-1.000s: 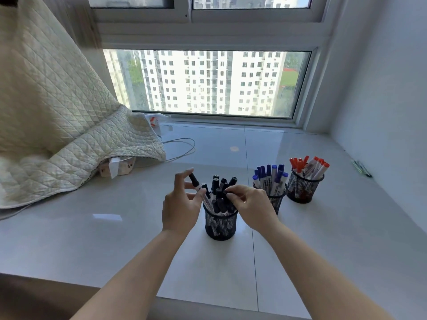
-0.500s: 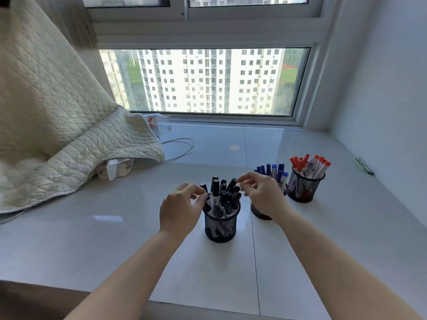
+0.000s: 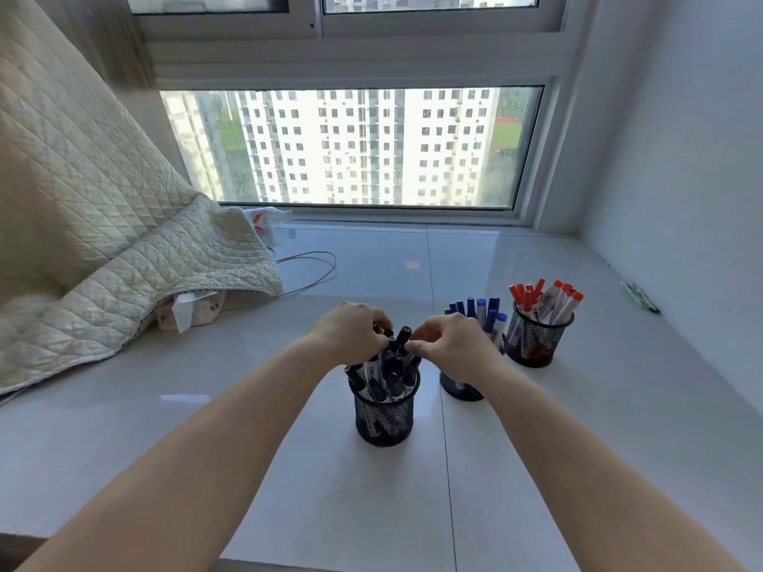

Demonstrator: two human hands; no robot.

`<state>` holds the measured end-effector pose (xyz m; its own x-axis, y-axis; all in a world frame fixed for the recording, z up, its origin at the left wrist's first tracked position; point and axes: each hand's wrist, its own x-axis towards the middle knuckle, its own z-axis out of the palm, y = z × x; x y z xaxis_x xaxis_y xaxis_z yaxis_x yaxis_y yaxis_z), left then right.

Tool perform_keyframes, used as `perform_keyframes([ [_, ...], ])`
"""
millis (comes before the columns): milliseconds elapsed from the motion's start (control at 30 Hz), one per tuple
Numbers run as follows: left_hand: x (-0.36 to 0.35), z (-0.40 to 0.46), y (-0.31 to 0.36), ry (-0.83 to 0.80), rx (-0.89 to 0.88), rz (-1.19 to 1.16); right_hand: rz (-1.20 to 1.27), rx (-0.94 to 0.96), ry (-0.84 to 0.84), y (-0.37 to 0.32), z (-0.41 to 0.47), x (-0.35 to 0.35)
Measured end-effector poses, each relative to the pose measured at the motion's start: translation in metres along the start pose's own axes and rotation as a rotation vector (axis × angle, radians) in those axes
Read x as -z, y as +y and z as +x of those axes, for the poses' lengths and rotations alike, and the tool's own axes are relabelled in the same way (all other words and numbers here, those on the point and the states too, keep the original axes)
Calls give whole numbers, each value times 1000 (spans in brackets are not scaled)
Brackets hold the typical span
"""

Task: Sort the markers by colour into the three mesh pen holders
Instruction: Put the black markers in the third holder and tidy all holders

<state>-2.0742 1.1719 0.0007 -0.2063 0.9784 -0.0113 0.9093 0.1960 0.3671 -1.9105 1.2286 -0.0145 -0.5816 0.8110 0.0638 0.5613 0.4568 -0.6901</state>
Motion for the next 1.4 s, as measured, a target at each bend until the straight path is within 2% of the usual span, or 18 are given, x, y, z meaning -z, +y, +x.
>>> perform_keyframes([
  [200,-6,0,-3,-20,9,83,141,-144,-161,-10,6,0],
  [467,-12,-2,-9,47,24,5,202,-248,-315,-6,10,0],
  [567,-11,-3,-11,105,22,-132,181,-206,-329,-5,9,-5],
  [700,-1,-10,-9,250,-15,-350,226,-147,-215,-3,9,-2],
  [800,8,-17,-9,477,-38,-439,247,-52,-108,-4,8,6],
  [900,20,-24,-9,660,-68,-504,231,52,67,-7,6,13],
  [1100,33,-39,-13,858,-32,-759,325,154,428,-10,-5,23],
  [1200,32,-44,-18,934,65,-920,361,109,565,-13,-11,27],
  [1300,30,-49,-25,925,214,-1172,483,-12,615,-15,-16,28],
  [1400,25,-54,-30,861,395,-1583,820,-234,577,-17,-19,27],
])
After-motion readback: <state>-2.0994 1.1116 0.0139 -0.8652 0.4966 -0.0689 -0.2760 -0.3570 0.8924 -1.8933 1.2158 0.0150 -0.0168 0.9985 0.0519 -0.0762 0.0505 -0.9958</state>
